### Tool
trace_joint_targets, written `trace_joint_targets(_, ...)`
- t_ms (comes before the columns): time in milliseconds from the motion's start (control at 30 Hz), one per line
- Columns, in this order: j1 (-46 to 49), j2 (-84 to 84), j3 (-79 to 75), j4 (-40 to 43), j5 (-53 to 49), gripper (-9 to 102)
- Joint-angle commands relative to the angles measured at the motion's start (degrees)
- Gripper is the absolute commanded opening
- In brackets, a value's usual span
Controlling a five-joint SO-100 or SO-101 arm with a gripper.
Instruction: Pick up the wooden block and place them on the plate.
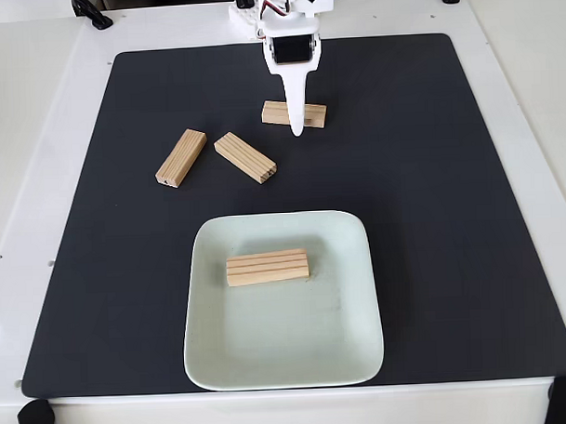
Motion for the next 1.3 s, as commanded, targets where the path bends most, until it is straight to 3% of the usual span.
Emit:
trace_joint_targets(0,0.7,0.2,-0.1,-2.2,0.5,31)
trace_joint_targets(200,1.9,0.2,0.0,-2.7,0.5,17)
trace_joint_targets(567,2.0,0.1,0.1,-2.7,0.4,13)
trace_joint_targets(733,2.0,0.1,0.1,-2.7,0.2,2)
trace_joint_targets(1267,2.1,1.2,-2.1,-2.0,-0.2,2)
